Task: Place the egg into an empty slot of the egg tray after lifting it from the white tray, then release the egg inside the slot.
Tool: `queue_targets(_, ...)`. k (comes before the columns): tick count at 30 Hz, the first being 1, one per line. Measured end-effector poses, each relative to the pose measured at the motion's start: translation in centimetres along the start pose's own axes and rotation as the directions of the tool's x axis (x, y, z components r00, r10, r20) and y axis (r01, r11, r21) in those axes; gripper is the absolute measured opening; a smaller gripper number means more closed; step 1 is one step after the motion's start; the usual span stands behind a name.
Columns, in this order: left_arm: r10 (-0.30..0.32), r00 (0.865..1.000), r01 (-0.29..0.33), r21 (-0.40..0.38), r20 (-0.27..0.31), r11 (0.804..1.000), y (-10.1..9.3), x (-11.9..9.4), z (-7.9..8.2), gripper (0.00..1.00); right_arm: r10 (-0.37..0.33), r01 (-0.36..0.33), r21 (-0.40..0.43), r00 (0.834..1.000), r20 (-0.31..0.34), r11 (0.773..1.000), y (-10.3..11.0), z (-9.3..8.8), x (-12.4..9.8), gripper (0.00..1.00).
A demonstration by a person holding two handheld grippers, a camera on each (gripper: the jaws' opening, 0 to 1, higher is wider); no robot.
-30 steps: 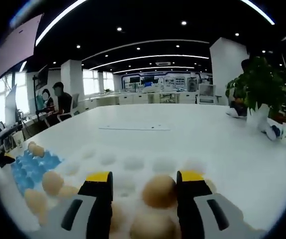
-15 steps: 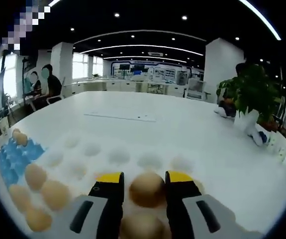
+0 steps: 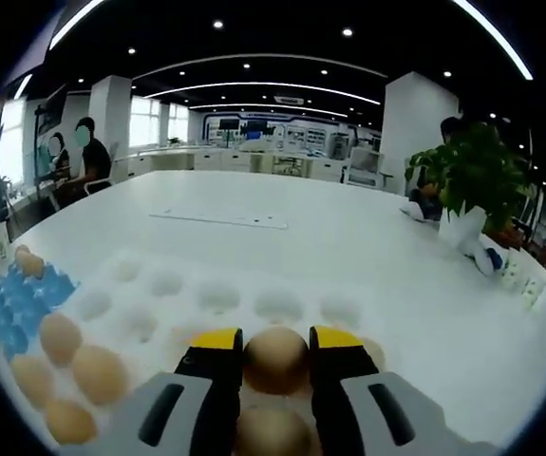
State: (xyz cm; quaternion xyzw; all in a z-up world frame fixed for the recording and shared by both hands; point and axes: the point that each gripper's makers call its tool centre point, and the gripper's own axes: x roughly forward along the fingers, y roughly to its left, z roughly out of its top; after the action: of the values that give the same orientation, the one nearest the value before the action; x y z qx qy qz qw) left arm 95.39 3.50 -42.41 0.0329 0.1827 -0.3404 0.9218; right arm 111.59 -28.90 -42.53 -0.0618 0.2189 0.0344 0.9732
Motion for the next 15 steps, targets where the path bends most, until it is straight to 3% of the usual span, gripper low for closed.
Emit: queue_targets(15,-0.018,1.000,0.018,0.026,-0.001,1.000,-0.86,0.15,0.29,0.99,0.003,-0.005,0.037,0.999,0.052,0.999,-0.13,0.25,-0.13,0.27)
